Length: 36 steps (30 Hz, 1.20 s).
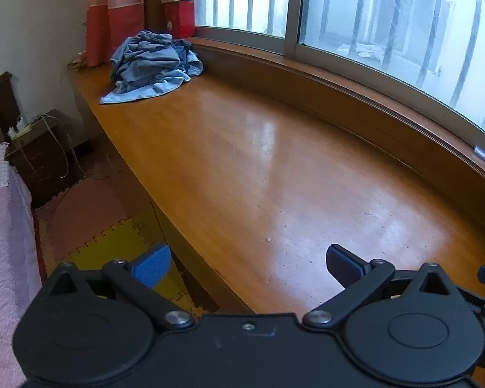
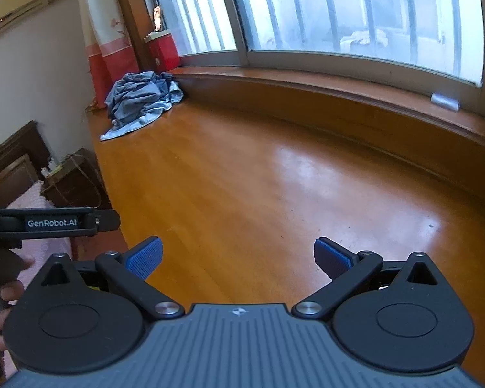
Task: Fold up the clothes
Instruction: 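Move both grippers toward the heap of blue clothes on the sill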
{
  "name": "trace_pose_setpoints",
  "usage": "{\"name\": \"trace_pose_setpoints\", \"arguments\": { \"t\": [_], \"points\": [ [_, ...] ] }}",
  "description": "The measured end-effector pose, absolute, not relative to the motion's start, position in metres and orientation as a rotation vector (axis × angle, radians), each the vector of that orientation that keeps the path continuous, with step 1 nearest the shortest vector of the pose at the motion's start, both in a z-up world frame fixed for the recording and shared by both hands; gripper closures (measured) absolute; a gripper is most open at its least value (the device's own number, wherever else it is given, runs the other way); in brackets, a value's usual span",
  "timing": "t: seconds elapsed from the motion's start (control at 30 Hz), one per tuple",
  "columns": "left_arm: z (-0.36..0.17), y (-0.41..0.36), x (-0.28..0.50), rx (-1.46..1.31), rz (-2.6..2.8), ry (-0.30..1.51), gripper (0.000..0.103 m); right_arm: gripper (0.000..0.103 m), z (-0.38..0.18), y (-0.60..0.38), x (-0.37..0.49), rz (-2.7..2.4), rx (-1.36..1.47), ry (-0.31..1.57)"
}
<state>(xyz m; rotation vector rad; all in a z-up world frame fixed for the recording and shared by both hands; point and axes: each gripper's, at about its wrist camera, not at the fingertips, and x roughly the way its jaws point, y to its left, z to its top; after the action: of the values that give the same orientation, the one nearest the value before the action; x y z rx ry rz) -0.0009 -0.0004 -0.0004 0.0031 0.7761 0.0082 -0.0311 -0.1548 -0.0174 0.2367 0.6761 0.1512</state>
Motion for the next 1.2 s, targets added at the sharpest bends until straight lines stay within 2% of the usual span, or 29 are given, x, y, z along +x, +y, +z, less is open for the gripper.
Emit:
{"name": "trace_pose_setpoints", "arguments": {
  "t": [0.3,0.5,1.2],
  "points": [
    [-0.006,-0.006,-0.013,0.010,0.081,0.800,0.000,0.001,-0.033,-0.133,-0.041,0.146,0.124,0.598],
    [-0.009,0.031,-0.012,-0.020,0.100,0.803,0.000,0.001,-0.036,-0.131,-0.020,0.210,0.198,0.666],
    [0.028,0.215,0.093,0.032,0.068,0.763,0.000,0.001,-0.010,0.035,0.084,0.161,0.136,0.628]
  ]
}}
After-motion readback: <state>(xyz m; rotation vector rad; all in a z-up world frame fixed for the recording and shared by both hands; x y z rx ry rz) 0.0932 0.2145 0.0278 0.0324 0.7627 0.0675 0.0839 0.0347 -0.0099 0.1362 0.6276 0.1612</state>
